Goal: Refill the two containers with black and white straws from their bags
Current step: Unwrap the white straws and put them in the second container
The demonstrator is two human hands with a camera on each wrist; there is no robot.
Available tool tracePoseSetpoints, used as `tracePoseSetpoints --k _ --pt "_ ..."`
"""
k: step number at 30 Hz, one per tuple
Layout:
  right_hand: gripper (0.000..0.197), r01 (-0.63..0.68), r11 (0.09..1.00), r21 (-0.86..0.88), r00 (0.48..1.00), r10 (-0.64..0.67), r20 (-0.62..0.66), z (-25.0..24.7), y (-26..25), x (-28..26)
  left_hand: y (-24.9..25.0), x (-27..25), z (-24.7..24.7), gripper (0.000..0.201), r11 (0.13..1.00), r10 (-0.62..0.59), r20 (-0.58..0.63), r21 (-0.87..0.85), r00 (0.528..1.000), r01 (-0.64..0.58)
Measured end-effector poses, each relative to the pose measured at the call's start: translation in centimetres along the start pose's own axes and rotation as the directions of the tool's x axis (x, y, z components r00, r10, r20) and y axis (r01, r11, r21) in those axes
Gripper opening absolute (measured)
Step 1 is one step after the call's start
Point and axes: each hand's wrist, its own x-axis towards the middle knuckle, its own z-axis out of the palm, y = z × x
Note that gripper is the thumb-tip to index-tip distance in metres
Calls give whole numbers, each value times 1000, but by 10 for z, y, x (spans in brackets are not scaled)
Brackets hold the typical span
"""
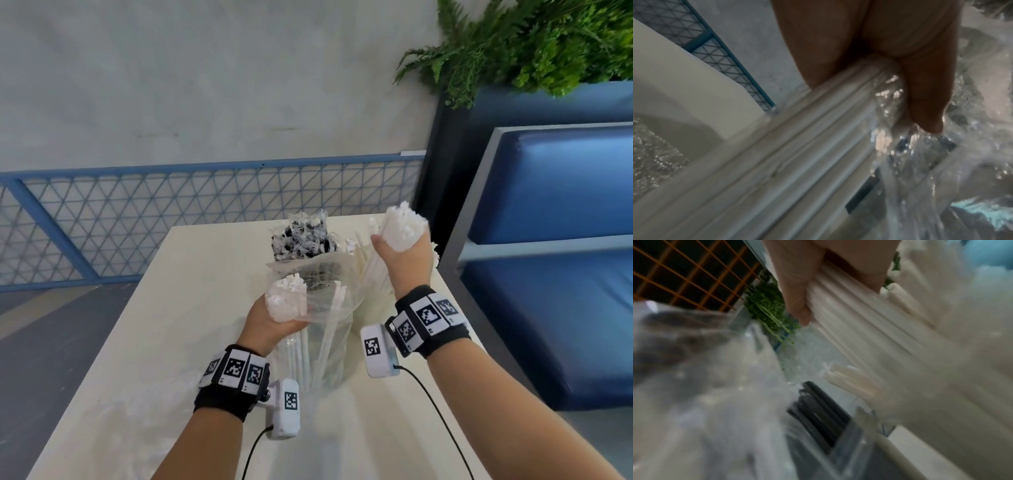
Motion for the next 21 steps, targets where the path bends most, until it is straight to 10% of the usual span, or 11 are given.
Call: tracePoseSetpoints --k 5,14,16,18,21 --pt "37 313 949 -29 942 -306 135 5 -8 9 -3 2 2 80 1000 -6 9 -1 1000 6" --pt "36 468 733 -494 882 -347 320 5 30 8 -3 3 2 81 1000 -7 14 28 1000 6" --pt "53 411 691 -595 903 -398 161 -2 35 0 -2 2 2 84 1000 3 16 30 1000 -3" --pt "84 264 834 -484 956 -294 14 -12 40 -7 -2 2 2 89 999 4 15 34 1000 -4" --pt "111 61 970 -236 995 -39 96 -17 49 -12 -1 1 1 89 999 -3 9 32 1000 3"
